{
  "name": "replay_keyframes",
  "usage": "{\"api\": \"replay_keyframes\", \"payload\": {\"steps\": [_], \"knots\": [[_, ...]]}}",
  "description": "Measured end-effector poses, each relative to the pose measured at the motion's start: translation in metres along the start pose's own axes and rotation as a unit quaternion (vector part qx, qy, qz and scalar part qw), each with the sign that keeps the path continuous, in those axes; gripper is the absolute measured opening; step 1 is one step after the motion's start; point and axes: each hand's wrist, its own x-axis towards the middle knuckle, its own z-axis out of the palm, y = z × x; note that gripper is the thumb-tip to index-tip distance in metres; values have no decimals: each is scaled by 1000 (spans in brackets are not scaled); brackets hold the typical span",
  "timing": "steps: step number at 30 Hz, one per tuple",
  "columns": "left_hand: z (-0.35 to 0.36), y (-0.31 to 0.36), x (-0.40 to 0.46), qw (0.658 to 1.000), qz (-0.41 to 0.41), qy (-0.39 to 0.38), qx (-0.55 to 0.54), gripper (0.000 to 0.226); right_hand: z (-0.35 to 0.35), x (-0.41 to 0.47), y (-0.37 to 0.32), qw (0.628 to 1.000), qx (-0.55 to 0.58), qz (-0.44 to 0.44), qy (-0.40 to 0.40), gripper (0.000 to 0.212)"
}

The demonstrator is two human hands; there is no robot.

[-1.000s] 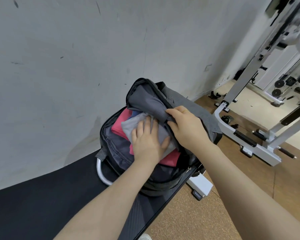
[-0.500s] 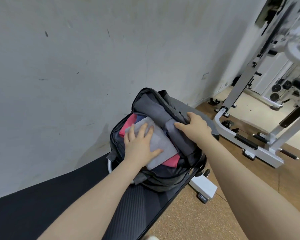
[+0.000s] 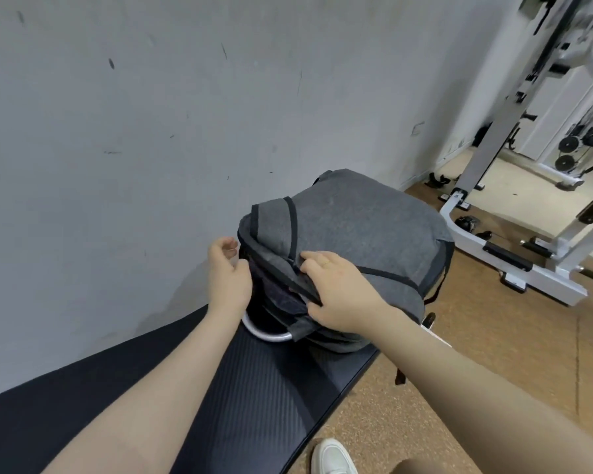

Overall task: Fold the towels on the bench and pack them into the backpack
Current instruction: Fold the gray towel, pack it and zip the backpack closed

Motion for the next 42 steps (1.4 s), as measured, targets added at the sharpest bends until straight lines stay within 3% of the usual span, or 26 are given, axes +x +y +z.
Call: {"api": "replay_keyframes", "payload": {"steps": [2,4,7,9,12,15,19,23,26,28,31,33,35,36,39,42], "knots": [[-12,0,-7,994,60,49,81,42,21,-3,-3,999,-35,7,30,57],[-12,3,-14,965,190,-32,179,51,35,-7,-1,998,-53,4,42,65],[0,-3,-18,826,366,-194,383,64,48,-14,3,997,-77,-29,4,76],[6,-10,-19,762,369,-209,489,66,43,-23,13,997,-58,-43,-4,69],[8,-20,-21,747,318,-200,548,74,29,-51,45,995,-86,12,54,78],[15,-15,-28,740,313,-192,563,68,24,-84,74,988,-75,121,55,91],[37,2,-42,759,426,-131,476,54,21,-93,85,982,-93,155,57,68],[72,24,-62,731,514,-251,371,47,8,-82,90,987,-73,110,94,46],[90,40,-64,722,502,-288,378,57,-10,-72,101,961,-115,109,228,31],[96,44,-53,688,502,-319,416,65,-20,-66,103,941,-52,202,266,18],[91,36,-38,600,569,-361,430,76,-12,-58,112,919,93,318,214,20],[87,23,-30,542,606,-352,463,75,-1,-64,113,920,160,300,193,22],[85,13,-29,508,618,-328,501,66,8,-79,110,936,168,257,174,16],[85,10,-28,507,617,-318,511,63,12,-87,108,946,132,223,195,15],[87,7,-29,548,602,-301,497,60,27,-108,100,952,-27,155,261,14],[88,3,-30,583,592,-296,471,59,42,-104,93,955,27,265,132,27]]}}
